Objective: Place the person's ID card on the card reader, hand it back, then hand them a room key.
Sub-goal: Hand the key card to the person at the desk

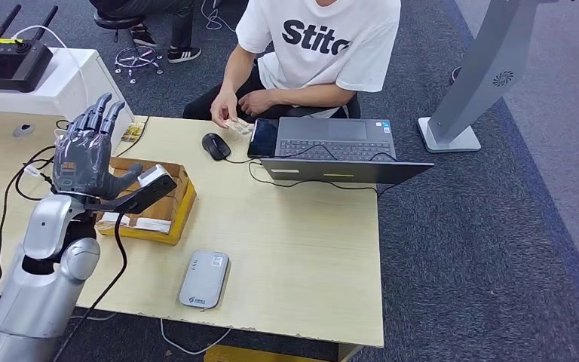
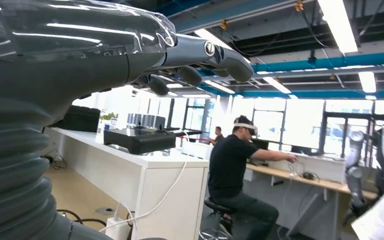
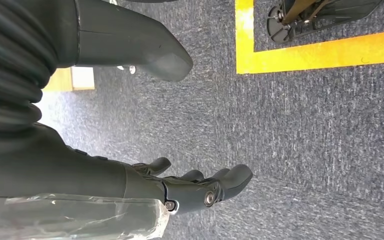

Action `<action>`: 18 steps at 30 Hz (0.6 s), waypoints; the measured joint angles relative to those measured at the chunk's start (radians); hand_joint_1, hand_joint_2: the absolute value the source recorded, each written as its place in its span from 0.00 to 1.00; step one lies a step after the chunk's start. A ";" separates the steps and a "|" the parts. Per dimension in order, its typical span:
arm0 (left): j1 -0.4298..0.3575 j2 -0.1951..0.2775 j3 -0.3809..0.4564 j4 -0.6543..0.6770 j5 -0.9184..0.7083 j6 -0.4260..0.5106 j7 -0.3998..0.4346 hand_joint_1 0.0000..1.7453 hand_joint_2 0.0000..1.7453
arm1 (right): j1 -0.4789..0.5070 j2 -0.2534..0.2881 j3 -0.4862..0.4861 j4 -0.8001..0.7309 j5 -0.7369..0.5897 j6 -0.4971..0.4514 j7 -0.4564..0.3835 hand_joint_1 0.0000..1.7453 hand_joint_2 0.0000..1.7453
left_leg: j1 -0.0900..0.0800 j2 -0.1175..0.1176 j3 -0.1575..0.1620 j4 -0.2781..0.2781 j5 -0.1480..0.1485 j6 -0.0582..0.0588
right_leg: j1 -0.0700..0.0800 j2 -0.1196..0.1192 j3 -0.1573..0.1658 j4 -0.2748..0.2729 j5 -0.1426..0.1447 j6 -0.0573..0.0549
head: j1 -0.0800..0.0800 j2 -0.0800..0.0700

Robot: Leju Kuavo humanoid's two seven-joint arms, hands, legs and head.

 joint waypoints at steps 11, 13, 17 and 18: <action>0.144 0.215 0.005 -0.229 0.206 -0.228 0.021 0.00 1.00 | 0.005 0.000 -0.036 0.000 -0.025 -0.002 -0.006 0.00 1.00 | 0.000 0.000 0.000 -0.001 0.000 0.000 | 0.000 -0.001 0.000 0.000 0.000 0.000 | 0.000 0.000; 0.163 0.249 0.011 -0.251 0.217 -0.241 0.025 0.00 1.00 | 0.005 0.000 -0.043 0.000 -0.026 -0.002 -0.006 0.00 1.00 | 0.000 0.000 0.000 -0.001 0.000 0.000 | 0.000 -0.001 0.000 0.000 0.000 0.000 | 0.000 0.000; 0.194 0.293 0.019 -0.270 0.223 -0.252 0.032 0.00 1.00 | 0.006 0.000 -0.051 0.000 -0.023 -0.003 -0.007 0.00 1.00 | 0.000 0.000 0.000 -0.001 0.000 0.000 | 0.000 -0.001 0.000 0.000 0.000 0.000 | 0.000 0.000; 0.201 0.298 0.021 -0.271 0.222 -0.253 0.035 0.00 1.00 | 0.006 0.000 -0.052 0.000 -0.022 -0.003 -0.007 0.00 1.00 | 0.000 0.000 0.000 -0.001 0.000 0.000 | 0.000 -0.001 0.000 0.000 0.000 0.000 | 0.000 0.000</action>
